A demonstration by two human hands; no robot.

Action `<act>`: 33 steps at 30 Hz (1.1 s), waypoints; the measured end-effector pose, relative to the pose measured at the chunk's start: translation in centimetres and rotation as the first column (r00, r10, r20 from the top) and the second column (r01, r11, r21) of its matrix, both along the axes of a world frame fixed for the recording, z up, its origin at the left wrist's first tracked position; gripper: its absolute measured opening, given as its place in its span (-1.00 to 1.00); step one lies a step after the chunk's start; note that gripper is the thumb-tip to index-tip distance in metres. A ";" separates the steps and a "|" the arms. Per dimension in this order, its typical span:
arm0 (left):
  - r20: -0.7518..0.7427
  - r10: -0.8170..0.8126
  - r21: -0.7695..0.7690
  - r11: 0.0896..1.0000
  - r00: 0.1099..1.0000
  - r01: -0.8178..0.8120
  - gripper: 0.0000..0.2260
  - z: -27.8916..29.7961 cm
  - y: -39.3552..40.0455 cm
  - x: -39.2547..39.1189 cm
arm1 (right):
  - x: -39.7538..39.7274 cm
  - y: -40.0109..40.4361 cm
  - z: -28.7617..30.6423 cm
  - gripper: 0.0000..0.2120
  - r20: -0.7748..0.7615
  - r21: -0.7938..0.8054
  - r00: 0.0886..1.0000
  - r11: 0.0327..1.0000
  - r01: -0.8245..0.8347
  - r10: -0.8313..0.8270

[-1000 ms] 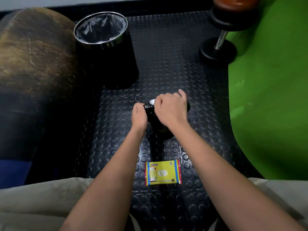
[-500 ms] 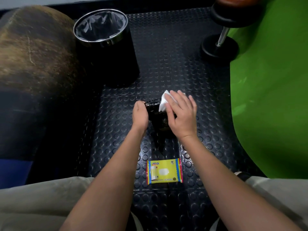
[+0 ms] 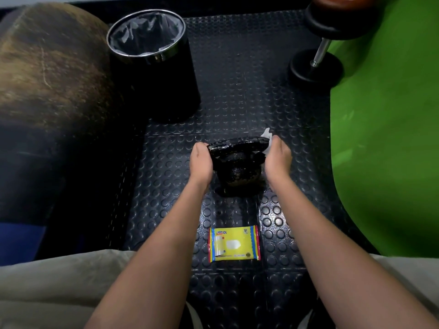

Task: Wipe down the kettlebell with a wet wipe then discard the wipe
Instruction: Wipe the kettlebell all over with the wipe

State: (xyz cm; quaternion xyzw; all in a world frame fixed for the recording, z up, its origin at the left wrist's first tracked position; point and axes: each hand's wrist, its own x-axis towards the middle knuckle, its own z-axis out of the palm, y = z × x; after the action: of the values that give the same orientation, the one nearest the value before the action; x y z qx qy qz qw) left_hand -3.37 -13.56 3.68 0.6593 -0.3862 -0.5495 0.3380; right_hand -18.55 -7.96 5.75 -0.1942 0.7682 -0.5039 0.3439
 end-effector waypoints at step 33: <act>0.007 -0.024 -0.060 0.998 1.000 0.025 -0.79 -0.1 0.2 0.0 | 1.3 1.7 -4.0 -0.73 -0.820 -0.321 0.570 0.863 -0.390 -0.048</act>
State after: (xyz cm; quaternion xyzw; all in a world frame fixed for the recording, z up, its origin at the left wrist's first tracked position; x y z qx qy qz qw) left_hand -3.32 -13.32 3.60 0.6459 -0.4116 -0.5396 0.3496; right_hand -17.26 -6.28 1.74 -0.5538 0.6691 -0.4929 -0.0510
